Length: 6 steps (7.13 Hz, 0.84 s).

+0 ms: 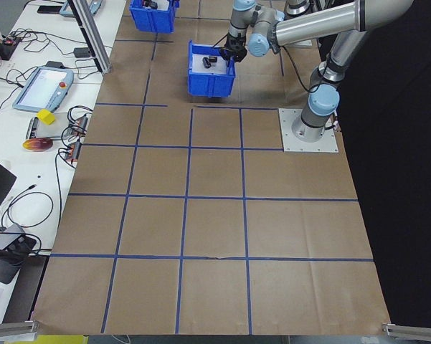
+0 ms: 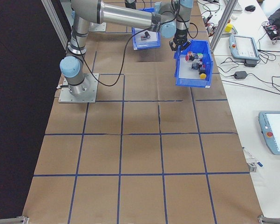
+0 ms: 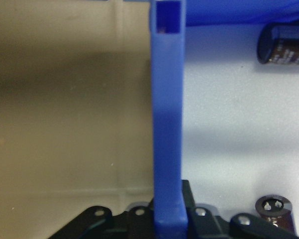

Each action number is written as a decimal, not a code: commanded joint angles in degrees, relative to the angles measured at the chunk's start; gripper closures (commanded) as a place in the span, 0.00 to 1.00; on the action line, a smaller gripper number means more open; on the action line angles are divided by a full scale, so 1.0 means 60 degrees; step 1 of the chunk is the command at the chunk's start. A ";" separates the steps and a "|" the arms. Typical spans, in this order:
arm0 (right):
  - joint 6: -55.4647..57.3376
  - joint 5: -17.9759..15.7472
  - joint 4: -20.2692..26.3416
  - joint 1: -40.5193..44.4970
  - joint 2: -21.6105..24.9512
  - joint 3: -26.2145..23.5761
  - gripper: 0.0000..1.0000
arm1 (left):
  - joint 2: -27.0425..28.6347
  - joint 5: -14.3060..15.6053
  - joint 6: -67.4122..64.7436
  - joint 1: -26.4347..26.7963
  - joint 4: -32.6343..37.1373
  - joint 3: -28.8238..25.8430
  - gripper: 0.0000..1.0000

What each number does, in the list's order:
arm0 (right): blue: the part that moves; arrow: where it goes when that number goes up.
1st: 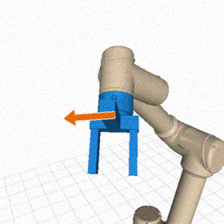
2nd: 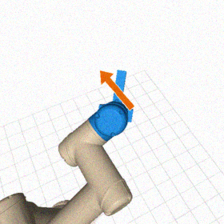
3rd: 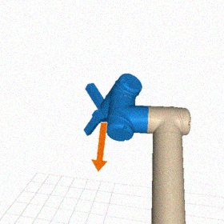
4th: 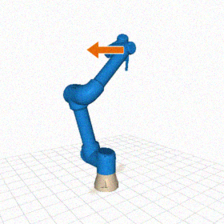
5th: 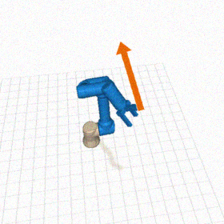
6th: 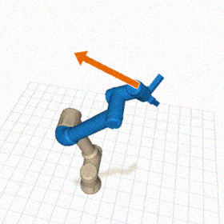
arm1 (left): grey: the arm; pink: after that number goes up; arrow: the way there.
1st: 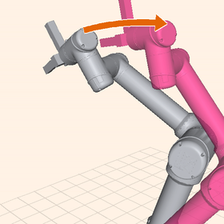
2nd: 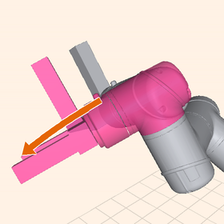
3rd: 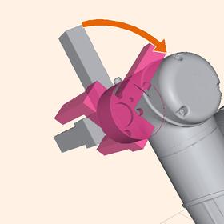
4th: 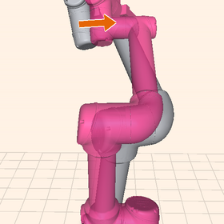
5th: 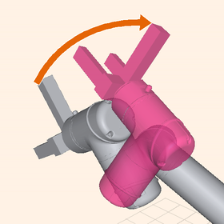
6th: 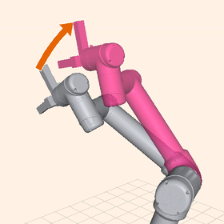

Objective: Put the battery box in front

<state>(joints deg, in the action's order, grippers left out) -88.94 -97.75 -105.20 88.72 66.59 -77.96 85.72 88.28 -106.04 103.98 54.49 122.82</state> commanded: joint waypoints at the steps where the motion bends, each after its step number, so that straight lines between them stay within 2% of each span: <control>1: -0.1213 0.0032 -0.0001 -0.0838 0.0428 -0.0539 0.92 | 0.1566 -0.0035 0.0257 -0.0412 -0.0014 -0.1460 1.00; 2: -0.1667 0.0105 0.0028 -0.1218 0.0778 -0.0992 0.92 | 0.2882 -0.0151 -0.0062 -0.0252 -0.0043 -0.2674 1.00; 3: -0.2005 0.0526 0.0029 -0.1555 0.1274 -0.1663 0.92 | 0.3809 -0.0501 -0.0341 -0.0120 -0.0087 -0.3556 1.00; 4: -0.2704 0.0574 -0.0131 -0.1921 0.1744 -0.2439 0.92 | 0.4441 -0.0693 -0.0358 0.0142 -0.0116 -0.4232 1.00; 5: -0.2958 0.0589 -0.0118 -0.2215 0.2125 -0.2838 0.92 | 0.4984 -0.0709 -0.0388 0.0348 -0.0276 -0.4993 1.00; 6: -0.2975 0.0850 -0.0002 -0.2261 0.2390 -0.3059 0.92 | 0.5497 -0.0666 -0.0649 0.0422 -0.0263 -0.5610 1.00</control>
<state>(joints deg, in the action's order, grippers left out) -105.66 -94.00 -105.69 76.27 78.54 -93.85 114.63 84.32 -108.61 105.59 53.17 94.11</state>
